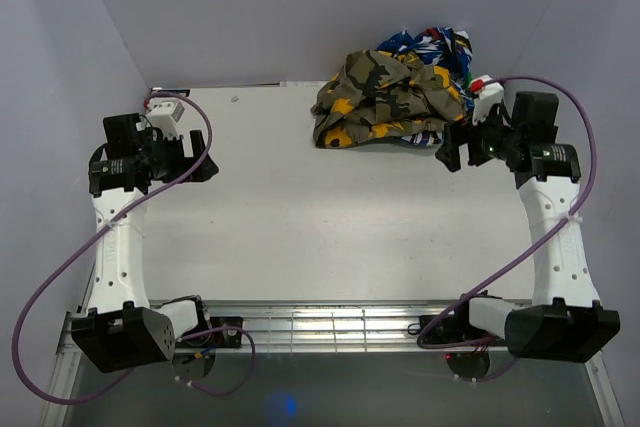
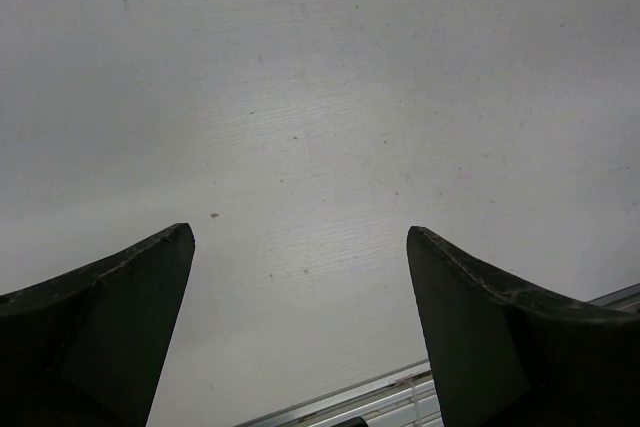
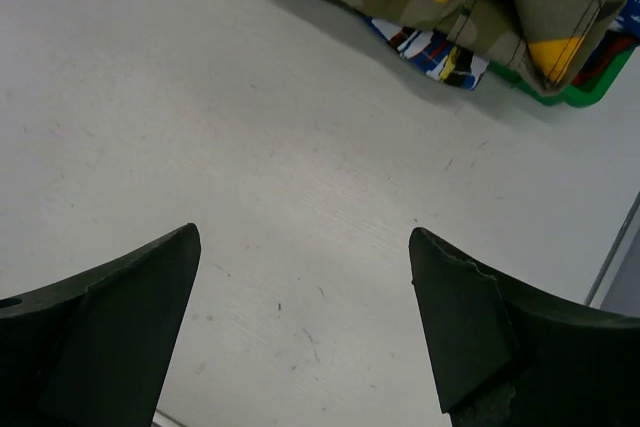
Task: Fold and stack the trousers
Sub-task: Grab the trousers from the pile
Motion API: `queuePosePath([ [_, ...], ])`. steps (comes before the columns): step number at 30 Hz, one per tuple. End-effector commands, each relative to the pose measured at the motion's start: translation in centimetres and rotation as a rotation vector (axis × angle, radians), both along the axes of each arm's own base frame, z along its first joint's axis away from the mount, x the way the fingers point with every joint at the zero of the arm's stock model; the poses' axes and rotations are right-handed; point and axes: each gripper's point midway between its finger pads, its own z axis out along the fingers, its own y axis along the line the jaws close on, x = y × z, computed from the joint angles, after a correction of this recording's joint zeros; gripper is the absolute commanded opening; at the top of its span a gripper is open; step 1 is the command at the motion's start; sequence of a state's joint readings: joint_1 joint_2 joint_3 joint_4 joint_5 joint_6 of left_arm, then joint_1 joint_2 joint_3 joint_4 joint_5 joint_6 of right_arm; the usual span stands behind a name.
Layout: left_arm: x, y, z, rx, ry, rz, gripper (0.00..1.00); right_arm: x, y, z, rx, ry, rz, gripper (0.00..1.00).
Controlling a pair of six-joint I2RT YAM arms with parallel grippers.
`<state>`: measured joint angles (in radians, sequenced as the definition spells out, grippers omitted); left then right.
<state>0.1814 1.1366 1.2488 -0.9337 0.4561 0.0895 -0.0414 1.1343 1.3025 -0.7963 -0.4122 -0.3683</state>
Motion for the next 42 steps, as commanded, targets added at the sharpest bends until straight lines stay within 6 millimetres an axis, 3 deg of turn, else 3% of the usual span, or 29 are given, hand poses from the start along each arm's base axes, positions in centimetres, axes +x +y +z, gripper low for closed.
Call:
queuePosePath([
  [1, 1.5, -0.7, 3.1, -0.043, -0.078, -0.024, 0.98, 5.7, 2.1, 5.6, 0.130, -0.143, 0.014, 0.90],
  [3, 2.1, -1.0, 3.3, -0.073, -0.072, -0.029, 0.98, 7.8, 2.8, 6.3, 0.170, -0.142, 0.001, 0.90],
  [4, 2.3, -1.3, 3.4, -0.090, -0.069, -0.039, 0.98, 10.0, 2.7, 5.1, 0.179, -0.105, -0.018, 0.90],
  [5, 2.7, -1.4, 3.2, -0.107, -0.059, -0.038, 0.98, 11.1, 3.8, 7.3, 0.187, -0.158, 0.007, 0.90],
  [6, 2.9, -1.5, 3.1, -0.117, -0.052, -0.039, 0.98, 12.1, 4.8, 7.5, 0.194, -0.157, 0.020, 0.90],
  [7, 3.1, -1.7, 3.1, -0.130, -0.049, -0.047, 0.98, 14.2, 5.3, 5.8, 0.193, -0.118, 0.013, 0.90],
  [8, 3.3, -1.7, 3.0, -0.134, -0.046, -0.050, 0.98, 15.7, 5.5, 7.6, 0.193, -0.167, 0.003, 0.90],
  [9, 3.5, -1.7, 2.7, -0.140, -0.035, -0.053, 0.98, 16.6, 6.4, 7.5, 0.200, -0.162, 0.007, 0.90],
  [10, 3.7, -1.8, 2.7, -0.148, -0.031, -0.047, 0.98, 18.7, 6.5, 5.5, 0.186, -0.129, -0.015, 0.90],
  [12, 4.0, -1.9, 2.6, -0.167, -0.020, -0.038, 0.98, 21.1, 7.3, 6.1, 0.191, -0.169, -0.031, 0.90],
  [13, 4.1, -1.9, 2.6, -0.170, -0.020, -0.039, 0.98, 22.8, 7.4, 4.0, 0.184, -0.138, -0.050, 0.90],
  [15, 4.3, -1.9, 2.6, -0.173, -0.019, -0.039, 0.98, 25.1, 7.4, 4.0, 0.184, -0.174, -0.082, 0.90],
  [16, 4.5, -1.8, 2.5, -0.172, -0.015, -0.040, 0.98, 26.6, 7.4, 1.6, 0.172, -0.146, -0.105, 0.90],
  [18, 4.6, -1.8, 2.2, -0.171, -0.009, -0.036, 0.98, 28.5, 8.0, 1.1, 0.156, -0.176, -0.123, 0.90],
  [19, 4.6, -1.8, 1.9, -0.171, 0.000, -0.036, 0.98, 29.7, 7.8, -1.2, 0.121, -0.160, -0.143, 0.90],
  [25, 4.4, -1.3, 0.5, -0.150, 0.025, -0.017, 0.98, 32.7, 7.5, -7.8, -0.014, -0.139, -0.234, 0.90],
  [28, 4.2, -1.1, 0.2, -0.136, 0.030, -0.011, 0.98, 33.3, 6.2, -10.3, -0.105, -0.135, -0.295, 0.90],
  [31, 4.1, -1.0, 0.1, -0.128, 0.029, -0.006, 0.98, 33.2, 6.4, -12.2, -0.117, -0.104, -0.278, 0.93],
  [33, 4.1, -0.9, 0.2, -0.122, 0.025, 0.000, 0.98, 32.7, 7.2, -13.0, -0.103, -0.074, -0.237, 0.66],
  [34, 4.1, -0.8, 0.2, -0.121, 0.025, 0.001, 0.98, 32.5, 7.5, -12.8, -0.101, -0.074, -0.226, 0.34],
  [36, 4.1, -0.7, 0.2, -0.111, 0.020, -0.002, 0.98, 32.0, 8.4, -12.1, -0.092, -0.073, -0.191, 0.12],
  [39, 4.3, -0.5, 0.5, -0.089, 0.005, -0.008, 0.98, 30.8, 10.0, -8.1, -0.014, -0.103, -0.114, 0.08],
  [42, 4.8, -0.4, 1.5, -0.091, -0.011, -0.006, 0.98, 26.8, 12.8, 2.2, 0.156, -0.204, 0.023, 0.08],
])
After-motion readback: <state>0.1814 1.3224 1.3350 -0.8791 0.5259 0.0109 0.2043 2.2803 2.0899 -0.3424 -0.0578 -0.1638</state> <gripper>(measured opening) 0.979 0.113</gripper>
